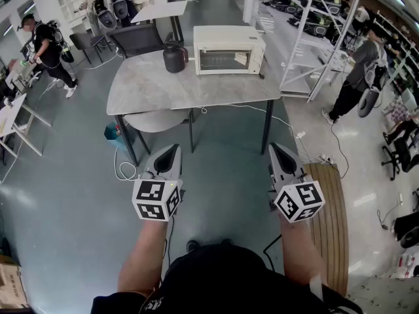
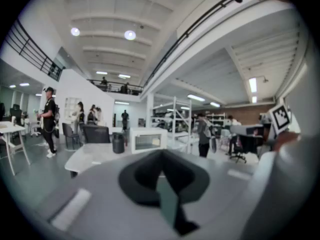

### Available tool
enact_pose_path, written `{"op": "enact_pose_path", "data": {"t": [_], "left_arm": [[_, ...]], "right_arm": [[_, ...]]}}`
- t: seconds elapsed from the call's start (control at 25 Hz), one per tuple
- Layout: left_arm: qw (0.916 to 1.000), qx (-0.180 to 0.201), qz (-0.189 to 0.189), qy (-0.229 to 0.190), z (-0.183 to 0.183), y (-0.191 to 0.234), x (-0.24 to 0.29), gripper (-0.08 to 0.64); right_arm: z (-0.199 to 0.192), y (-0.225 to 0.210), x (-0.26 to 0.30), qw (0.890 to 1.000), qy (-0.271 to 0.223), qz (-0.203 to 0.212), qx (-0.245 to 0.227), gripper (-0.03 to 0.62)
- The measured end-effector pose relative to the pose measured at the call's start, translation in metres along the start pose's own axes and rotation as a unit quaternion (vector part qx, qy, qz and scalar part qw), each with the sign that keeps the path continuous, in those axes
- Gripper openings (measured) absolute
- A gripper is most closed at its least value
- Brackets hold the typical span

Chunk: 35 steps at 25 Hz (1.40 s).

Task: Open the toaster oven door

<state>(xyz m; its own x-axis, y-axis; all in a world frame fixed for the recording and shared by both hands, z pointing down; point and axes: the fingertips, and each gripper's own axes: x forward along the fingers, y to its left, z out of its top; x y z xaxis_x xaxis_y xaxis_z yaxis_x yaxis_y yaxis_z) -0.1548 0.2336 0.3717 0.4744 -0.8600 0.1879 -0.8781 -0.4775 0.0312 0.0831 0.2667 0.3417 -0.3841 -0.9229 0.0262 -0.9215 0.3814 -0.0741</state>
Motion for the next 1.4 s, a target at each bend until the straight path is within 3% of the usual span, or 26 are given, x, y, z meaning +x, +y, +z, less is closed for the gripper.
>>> {"op": "enact_pose_path", "data": {"t": [0.6,0.92,1.24,1.4], "left_arm": [[0.9996,-0.018,0.0,0.021,-0.014,-0.026,-0.003,0.008],[0.9968,-0.035,0.023,0.069,-0.029,-0.045,-0.005,0.008],[0.9974,-0.04,0.021,0.056,-0.028,-0.069,-0.019,0.008],[0.9991,-0.031,0.013,0.027,-0.018,-0.076,-0.018,0.008]], "right_arm": [[-0.004,-0.01,-0.025,1.0,-0.004,0.012,0.009,-0.009],[-0.009,-0.021,-0.048,0.999,0.002,0.035,0.028,-0.006],[-0.015,-0.033,-0.074,0.998,0.012,0.031,0.049,-0.006],[-0.018,-0.039,-0.077,0.998,0.012,0.028,0.054,-0.006]]}}
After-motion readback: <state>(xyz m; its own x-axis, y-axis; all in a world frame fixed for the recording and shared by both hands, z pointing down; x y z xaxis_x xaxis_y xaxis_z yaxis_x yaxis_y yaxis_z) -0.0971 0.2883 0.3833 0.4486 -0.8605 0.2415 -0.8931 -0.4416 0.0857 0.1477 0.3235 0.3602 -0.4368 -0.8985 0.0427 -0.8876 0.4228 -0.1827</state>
